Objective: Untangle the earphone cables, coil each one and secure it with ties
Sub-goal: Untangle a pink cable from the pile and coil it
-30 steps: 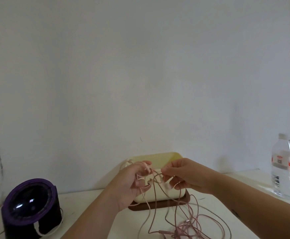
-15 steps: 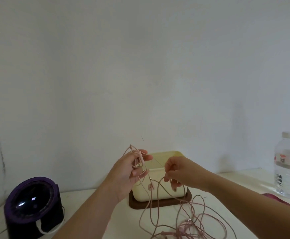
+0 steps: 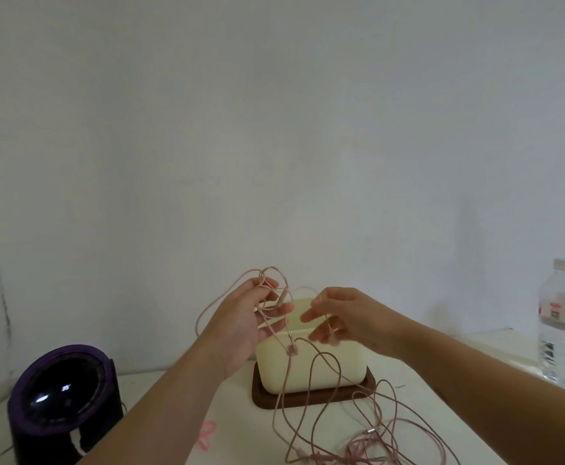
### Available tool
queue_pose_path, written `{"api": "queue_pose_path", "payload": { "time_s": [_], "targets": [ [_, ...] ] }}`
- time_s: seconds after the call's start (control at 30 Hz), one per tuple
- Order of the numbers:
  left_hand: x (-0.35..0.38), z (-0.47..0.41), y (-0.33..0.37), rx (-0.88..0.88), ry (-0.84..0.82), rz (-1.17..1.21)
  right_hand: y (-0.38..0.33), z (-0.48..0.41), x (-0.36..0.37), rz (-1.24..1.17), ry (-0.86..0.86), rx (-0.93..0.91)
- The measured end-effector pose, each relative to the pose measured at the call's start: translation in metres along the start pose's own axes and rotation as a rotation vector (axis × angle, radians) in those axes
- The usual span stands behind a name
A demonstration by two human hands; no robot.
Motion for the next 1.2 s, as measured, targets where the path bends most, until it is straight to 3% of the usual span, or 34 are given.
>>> {"api": "queue_pose_path", "payload": {
  "time_s": [0.13, 0.23, 0.33, 0.47, 0.6, 0.7, 0.87, 0.97, 1.2],
  "targets": [
    [0.006, 0.001, 0.008, 0.027, -0.054, 0.094, 0.015, -0.009, 0.045, 0.132, -0.265, 0.057],
    [-0.008, 0.002, 0.016, 0.091, 0.004, 0.215, 0.021, -0.011, 0.043, 0.141, -0.282, 0.059],
    [-0.033, 0.005, 0.017, 0.143, 0.112, 0.365, 0.023, -0.011, 0.026, 0.053, -0.24, 0.06],
    [-0.057, 0.008, 0.015, 0.22, 0.21, 0.479, 0.035, -0.009, -0.008, -0.057, -0.06, 0.101],
    [-0.053, 0.008, 0.009, 0.218, 0.211, 0.492, 0.051, -0.005, -0.026, -0.123, 0.122, 0.18],
    [-0.038, 0.003, -0.001, 0.121, 0.155, 0.432, 0.048, -0.005, -0.019, -0.129, 0.112, 0.144],
    [-0.002, 0.002, -0.016, -0.091, -0.059, 0.242, 0.025, -0.011, 0.001, 0.087, 0.034, 0.038],
    [0.016, 0.004, -0.017, -0.135, -0.169, 0.187, 0.023, -0.014, 0.014, 0.228, -0.034, 0.076],
    [0.002, 0.001, 0.004, -0.01, -0.102, 0.281, 0.055, -0.009, -0.003, 0.736, 0.009, 0.323]
  ]
}}
Point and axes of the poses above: each hand's wrist, its own z-axis away from the middle knuckle, its own x-axis out of the palm, y = z × x, the point moved 9 cm from there along -z, towards the middle knuckle, and after that the axes turned 11 degrees about -y, right-handed, at the moved point
